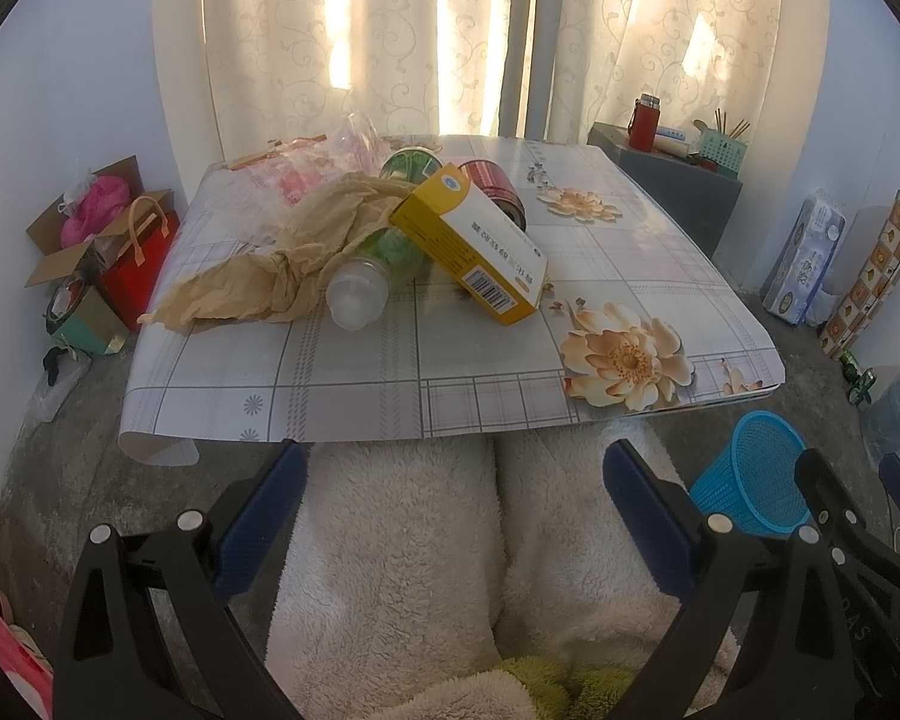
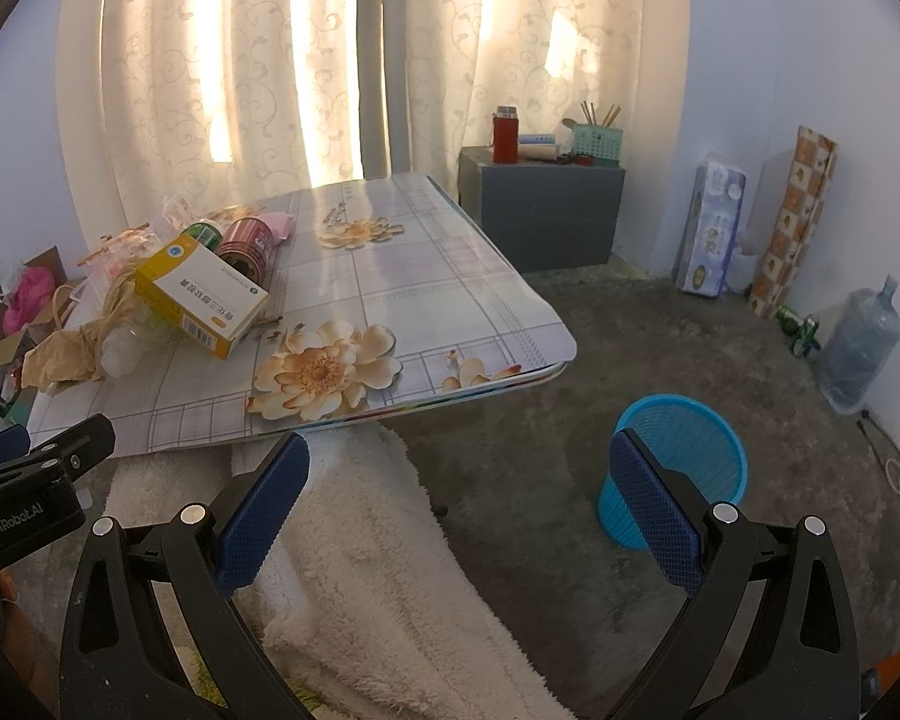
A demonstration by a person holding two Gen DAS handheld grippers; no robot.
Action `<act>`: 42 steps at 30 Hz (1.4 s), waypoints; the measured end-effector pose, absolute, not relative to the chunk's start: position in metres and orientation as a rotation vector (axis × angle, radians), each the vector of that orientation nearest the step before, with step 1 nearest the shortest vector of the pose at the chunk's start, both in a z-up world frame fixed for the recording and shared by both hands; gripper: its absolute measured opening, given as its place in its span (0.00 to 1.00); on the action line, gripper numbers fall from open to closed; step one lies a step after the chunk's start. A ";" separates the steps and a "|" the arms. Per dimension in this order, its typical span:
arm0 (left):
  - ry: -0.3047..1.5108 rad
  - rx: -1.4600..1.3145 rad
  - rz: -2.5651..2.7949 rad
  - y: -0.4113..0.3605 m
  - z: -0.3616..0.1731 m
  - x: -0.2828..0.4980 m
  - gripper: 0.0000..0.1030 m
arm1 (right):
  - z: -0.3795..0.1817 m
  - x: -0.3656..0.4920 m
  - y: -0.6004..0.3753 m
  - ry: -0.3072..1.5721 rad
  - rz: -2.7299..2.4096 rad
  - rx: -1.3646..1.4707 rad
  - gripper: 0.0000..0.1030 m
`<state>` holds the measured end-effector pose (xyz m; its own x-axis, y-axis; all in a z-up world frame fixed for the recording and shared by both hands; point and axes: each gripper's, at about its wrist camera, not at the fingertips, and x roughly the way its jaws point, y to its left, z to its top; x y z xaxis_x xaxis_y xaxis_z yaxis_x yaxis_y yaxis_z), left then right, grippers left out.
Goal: Collect trash
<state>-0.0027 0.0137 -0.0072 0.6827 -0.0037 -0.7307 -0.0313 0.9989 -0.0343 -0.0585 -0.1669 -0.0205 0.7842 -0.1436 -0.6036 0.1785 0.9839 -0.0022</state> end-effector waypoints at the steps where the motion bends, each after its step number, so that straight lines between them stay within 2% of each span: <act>1: 0.819 -0.046 0.016 0.012 -0.006 -0.002 0.94 | -0.021 -0.058 -0.167 0.646 -0.173 0.056 0.93; 42: 0.810 -0.032 0.040 0.010 -0.001 -0.005 0.94 | -0.019 -0.062 -0.172 0.623 -0.148 0.086 0.93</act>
